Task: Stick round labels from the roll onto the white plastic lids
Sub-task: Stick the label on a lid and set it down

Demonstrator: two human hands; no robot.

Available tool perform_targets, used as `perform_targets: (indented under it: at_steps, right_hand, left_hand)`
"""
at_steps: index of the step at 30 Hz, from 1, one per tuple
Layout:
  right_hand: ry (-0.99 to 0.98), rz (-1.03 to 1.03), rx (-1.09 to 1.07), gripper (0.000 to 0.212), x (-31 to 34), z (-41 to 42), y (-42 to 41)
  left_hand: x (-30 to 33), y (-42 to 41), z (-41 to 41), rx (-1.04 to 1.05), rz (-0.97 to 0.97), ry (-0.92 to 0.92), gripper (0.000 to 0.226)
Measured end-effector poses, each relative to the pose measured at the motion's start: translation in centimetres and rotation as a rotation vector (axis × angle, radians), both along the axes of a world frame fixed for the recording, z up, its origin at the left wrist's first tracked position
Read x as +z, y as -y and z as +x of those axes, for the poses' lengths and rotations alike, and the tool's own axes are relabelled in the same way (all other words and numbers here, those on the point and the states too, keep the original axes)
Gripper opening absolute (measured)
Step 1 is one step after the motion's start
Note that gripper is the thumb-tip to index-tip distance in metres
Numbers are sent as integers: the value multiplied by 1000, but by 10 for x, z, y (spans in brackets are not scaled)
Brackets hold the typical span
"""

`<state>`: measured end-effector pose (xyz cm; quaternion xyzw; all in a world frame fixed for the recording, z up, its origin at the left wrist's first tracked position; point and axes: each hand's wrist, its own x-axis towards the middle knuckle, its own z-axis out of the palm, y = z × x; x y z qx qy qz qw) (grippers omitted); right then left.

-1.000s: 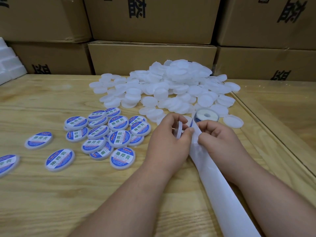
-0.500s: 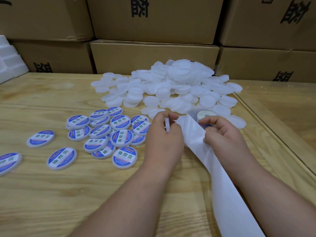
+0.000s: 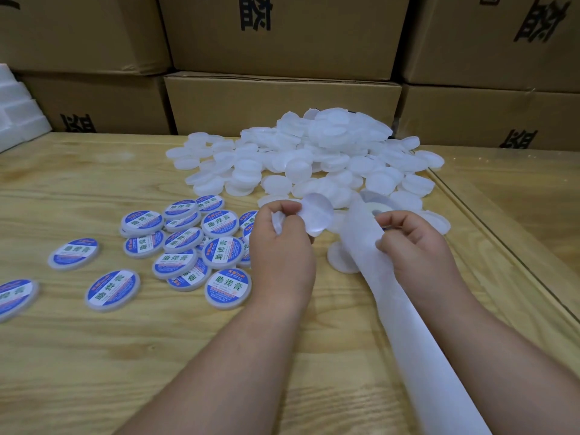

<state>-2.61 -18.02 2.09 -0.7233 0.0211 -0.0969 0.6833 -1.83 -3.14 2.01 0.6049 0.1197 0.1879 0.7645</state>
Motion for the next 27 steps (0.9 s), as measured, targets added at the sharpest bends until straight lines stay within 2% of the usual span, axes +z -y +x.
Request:
perform_targets:
  at_steps: [3, 5, 11, 27]
  right_hand:
    - [71, 57, 35, 26, -2, -1, -2]
    - [140, 7, 30, 28, -3, 0, -3]
    - [197, -89, 31, 42, -5, 1, -2]
    - [197, -92, 34, 34, -6, 1, -4]
  left_hand:
    - [-2, 3, 0, -58, 56, 2, 28]
    - [-3, 6, 0, -96, 110, 6, 20]
    - [-5, 10, -1, -163, 209, 17, 20]
    - [-4, 7, -4, -219, 238, 21, 18]
